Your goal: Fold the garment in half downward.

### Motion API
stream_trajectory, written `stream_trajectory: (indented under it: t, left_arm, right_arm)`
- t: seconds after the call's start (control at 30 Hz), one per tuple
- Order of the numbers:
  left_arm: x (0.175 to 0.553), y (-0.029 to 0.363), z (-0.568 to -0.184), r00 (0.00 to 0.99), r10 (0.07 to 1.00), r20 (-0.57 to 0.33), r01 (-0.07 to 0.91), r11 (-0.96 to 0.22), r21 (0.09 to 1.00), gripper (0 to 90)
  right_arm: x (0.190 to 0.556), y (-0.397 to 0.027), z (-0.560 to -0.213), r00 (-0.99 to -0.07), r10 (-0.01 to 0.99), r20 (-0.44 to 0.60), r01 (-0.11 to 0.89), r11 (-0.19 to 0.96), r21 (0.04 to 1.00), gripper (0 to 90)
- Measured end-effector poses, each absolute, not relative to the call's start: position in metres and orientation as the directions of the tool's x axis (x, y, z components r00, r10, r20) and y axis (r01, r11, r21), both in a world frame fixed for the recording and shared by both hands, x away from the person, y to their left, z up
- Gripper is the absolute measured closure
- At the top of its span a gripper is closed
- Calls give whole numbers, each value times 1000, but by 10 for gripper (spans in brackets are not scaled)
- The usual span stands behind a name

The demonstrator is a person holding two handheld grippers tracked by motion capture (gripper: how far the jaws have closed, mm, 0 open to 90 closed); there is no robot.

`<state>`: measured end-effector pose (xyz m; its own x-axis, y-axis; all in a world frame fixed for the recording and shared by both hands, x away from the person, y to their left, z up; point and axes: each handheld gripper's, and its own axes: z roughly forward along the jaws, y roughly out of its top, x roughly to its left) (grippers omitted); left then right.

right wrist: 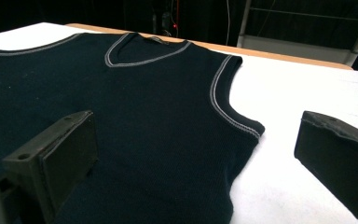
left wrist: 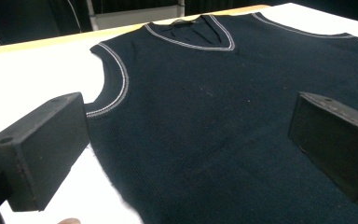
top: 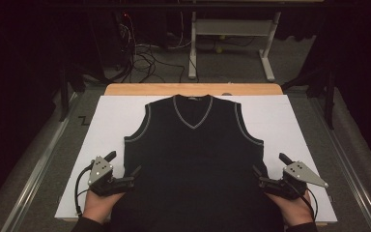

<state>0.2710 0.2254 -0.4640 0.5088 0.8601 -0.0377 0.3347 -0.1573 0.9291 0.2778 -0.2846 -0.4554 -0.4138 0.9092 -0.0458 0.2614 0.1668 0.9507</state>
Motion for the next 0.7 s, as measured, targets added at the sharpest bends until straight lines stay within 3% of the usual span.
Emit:
stream_trajectory:
  t: [0.7]
  left_arm:
    - [273,227,-466,520,849,-91,359,-121,925,0]
  right_arm:
    - [279,-284,-455,-412,910,-46,261,167,951,3]
